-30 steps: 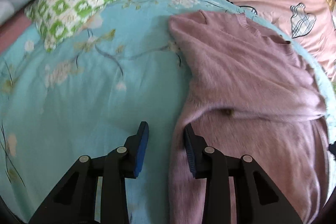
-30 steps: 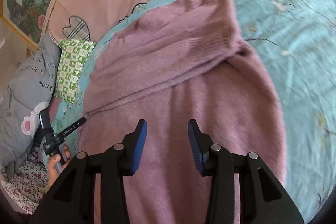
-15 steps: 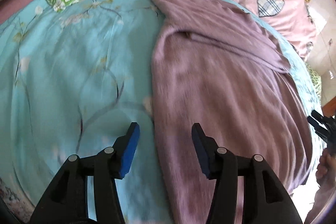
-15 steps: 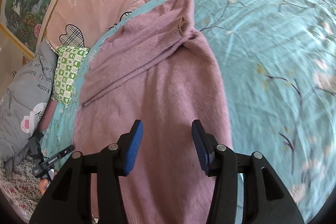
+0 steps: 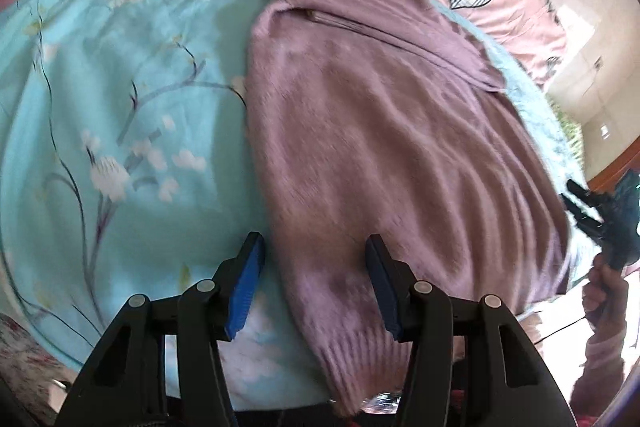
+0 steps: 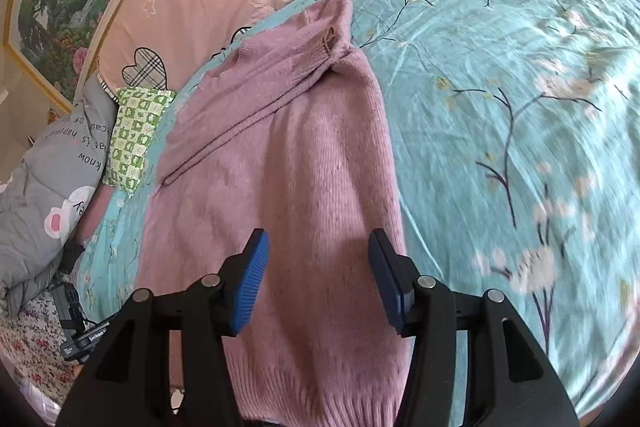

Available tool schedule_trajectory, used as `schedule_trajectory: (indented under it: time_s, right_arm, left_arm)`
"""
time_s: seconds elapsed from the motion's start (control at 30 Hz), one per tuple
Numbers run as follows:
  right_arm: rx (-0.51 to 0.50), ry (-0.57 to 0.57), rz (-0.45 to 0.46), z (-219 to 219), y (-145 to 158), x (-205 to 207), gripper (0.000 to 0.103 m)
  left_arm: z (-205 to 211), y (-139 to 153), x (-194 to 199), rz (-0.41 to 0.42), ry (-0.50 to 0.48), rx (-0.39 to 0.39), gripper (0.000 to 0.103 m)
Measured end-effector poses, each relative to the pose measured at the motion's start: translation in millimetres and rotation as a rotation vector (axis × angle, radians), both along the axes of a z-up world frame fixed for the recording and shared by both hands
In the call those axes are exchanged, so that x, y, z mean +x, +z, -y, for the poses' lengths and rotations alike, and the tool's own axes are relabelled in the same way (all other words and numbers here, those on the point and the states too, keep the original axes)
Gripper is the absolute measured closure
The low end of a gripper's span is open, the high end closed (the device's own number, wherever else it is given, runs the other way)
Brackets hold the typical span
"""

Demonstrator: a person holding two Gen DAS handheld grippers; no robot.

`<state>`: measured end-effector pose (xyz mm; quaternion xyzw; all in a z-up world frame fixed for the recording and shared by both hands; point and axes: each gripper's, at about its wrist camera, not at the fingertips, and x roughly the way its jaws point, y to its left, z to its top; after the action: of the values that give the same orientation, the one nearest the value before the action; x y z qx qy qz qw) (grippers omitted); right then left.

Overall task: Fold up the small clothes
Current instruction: 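Grasp the sweater hem with both grippers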

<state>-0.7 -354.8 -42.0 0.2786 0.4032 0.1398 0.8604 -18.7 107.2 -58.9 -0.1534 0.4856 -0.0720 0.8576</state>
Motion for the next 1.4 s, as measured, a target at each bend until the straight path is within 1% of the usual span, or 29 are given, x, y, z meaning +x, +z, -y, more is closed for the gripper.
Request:
schedule_trajectory:
  time_s: [0.13, 0.3, 0.37, 0.4, 0.53, 0.7, 0.77, 0.8, 0.83, 0.87, 0.9, 0.93, 0.97, 1.03, 1.1, 1.17, 1.2, 1.23, 1.3, 1.33, 1.4]
  right_arm:
    - [0.004, 0.004, 0.011, 3, 0, -15, 0.047]
    - [-0.012, 0.027, 0.009, 9, -3, -33, 0.045]
    - [-0.009, 0.026, -0.007, 15, -9, -39, 0.044]
    - [-0.003, 0.026, -0.014, 17, -11, -40, 0.044]
    - [0.065, 0.066, -0.02, 24, -19, -47, 0.044]
    - [0.155, 0.172, -0.009, 12, -29, -47, 0.044]
    - [0.168, 0.195, 0.006, 3, -32, -44, 0.044]
    - [0.172, 0.207, 0.018, -2, -32, -42, 0.044]
    - [0.179, 0.213, 0.027, -5, -32, -40, 0.045]
    - [0.194, 0.22, 0.031, -7, -33, -38, 0.047]
    - [0.203, 0.227, 0.027, -9, -34, -37, 0.057]
    - [0.198, 0.231, 0.009, -10, -35, -34, 0.08]
    - [0.187, 0.23, -0.009, -11, -36, -34, 0.094]
    - [0.178, 0.224, -0.007, -1, -33, -42, 0.093]
    - [0.179, 0.198, 0.003, 16, -30, -52, 0.093]
    - [0.176, 0.181, -0.011, 27, -34, -56, 0.093]
    - [0.176, 0.184, -0.02, 27, -38, -55, 0.093]
    - [0.183, 0.187, -0.028, 25, -42, -53, 0.093]
    - [0.214, 0.207, -0.026, 19, -46, -49, 0.093]
    - [0.216, 0.215, -0.023, 17, -45, -47, 0.091]
    - [0.216, 0.235, -0.021, 15, -43, -47, 0.089]
  left_arm:
    - [0, -3, -12, 0.008, -0.012, -0.057, 0.051]
    - [-4, -8, -20, 0.009, -0.018, -0.197, 0.051]
    - [-5, -11, -22, 0.007, -0.024, -0.252, 0.051]
    - [-4, -11, -21, 0.007, -0.027, -0.266, 0.051]
    - [4, -14, -21, -0.004, -0.063, -0.297, 0.053]
    - [8, -16, -18, -0.017, -0.091, -0.3, 0.053]
    - [9, -16, -16, -0.019, -0.096, -0.296, 0.053]
    - [9, -16, -15, -0.017, -0.097, -0.288, 0.059]
    - [11, -15, -13, -0.014, -0.094, -0.27, 0.075]
    - [11, -16, -11, -0.017, -0.09, -0.245, 0.084]
    - [12, -18, -9, -0.024, -0.089, -0.231, 0.091]
    - [8, -17, -10, -0.023, -0.087, -0.227, 0.094]
    - [7, -13, -13, -0.013, -0.082, -0.219, 0.095]
    - [5, -2, -23, 0.023, -0.091, -0.186, 0.097]
    - [0, 3, -31, 0.046, -0.1, -0.188, 0.097]
    - [-7, -5, -33, 0.028, -0.097, -0.186, 0.097]
    - [-8, -12, -31, 0.004, -0.087, -0.175, 0.098]
    - [-9, -18, -29, -0.018, -0.079, -0.18, 0.098]
    - [-16, -23, -27, -0.034, -0.064, -0.239, 0.097]
    - [-18, -22, -26, -0.037, -0.064, -0.251, 0.094]
    - [-18, -23, -25, -0.046, -0.076, -0.231, 0.093]
